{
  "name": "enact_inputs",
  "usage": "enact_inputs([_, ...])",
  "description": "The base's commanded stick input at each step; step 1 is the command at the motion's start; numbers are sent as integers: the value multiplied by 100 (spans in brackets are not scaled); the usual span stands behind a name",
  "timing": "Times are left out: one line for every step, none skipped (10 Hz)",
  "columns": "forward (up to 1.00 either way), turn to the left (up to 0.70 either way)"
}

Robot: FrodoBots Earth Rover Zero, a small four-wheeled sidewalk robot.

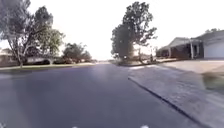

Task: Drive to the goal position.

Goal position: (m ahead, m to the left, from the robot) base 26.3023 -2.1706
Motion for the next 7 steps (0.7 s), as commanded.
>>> enact_inputs([100, 0])
enact_inputs([100, 0])
enact_inputs([100, 0])
enact_inputs([100, 0])
enact_inputs([100, 0])
enact_inputs([100, 0])
enact_inputs([100, 0])
